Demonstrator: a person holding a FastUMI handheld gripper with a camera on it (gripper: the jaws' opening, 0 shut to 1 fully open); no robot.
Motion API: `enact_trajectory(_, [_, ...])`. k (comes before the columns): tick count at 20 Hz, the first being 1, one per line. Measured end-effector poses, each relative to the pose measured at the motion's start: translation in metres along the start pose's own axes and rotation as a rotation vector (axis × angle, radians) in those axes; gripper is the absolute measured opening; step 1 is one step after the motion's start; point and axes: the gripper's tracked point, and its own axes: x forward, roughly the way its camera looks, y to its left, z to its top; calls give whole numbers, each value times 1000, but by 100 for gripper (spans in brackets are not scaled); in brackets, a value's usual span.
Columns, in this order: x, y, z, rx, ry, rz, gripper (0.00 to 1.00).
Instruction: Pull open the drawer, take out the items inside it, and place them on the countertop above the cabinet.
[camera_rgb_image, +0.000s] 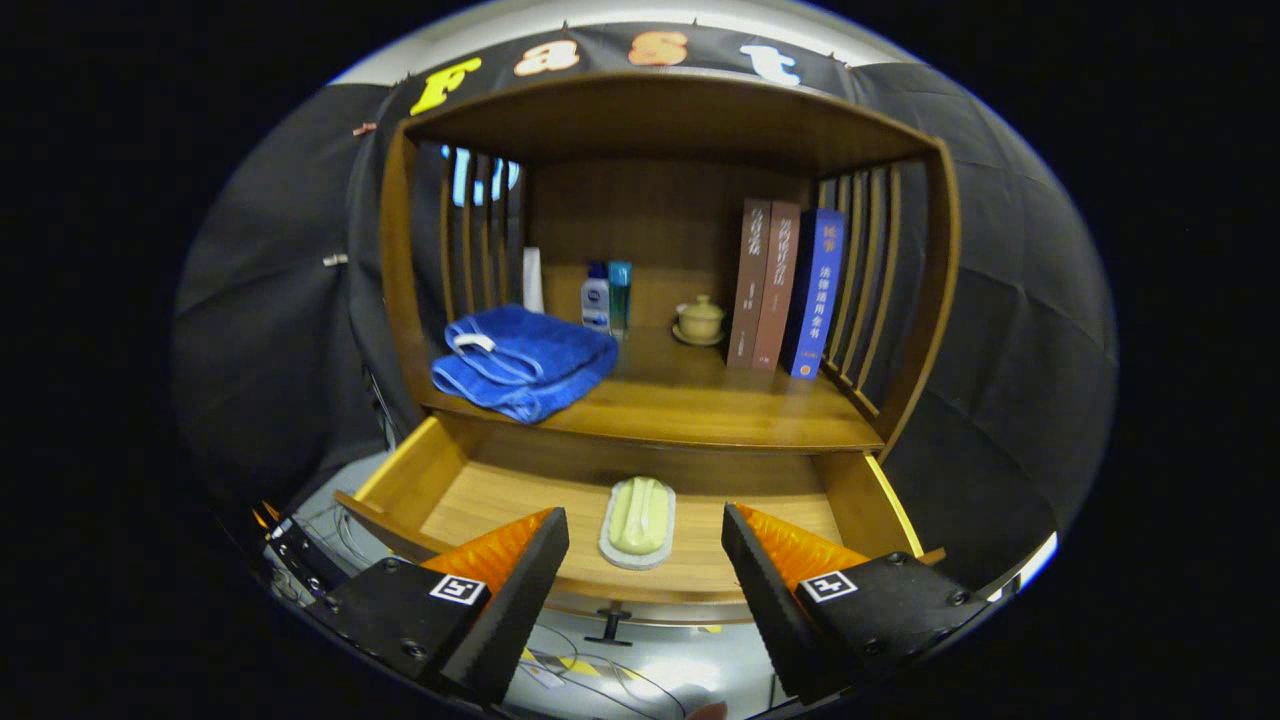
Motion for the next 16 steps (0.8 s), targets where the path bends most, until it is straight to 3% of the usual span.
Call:
enact_trajectory(3, [54,9,-9,51,153,35,99])
enact_trajectory(11, [143,6,-61,79,432,-20,96])
enact_trajectory(16, [163,2,-85,99,508,-60,73])
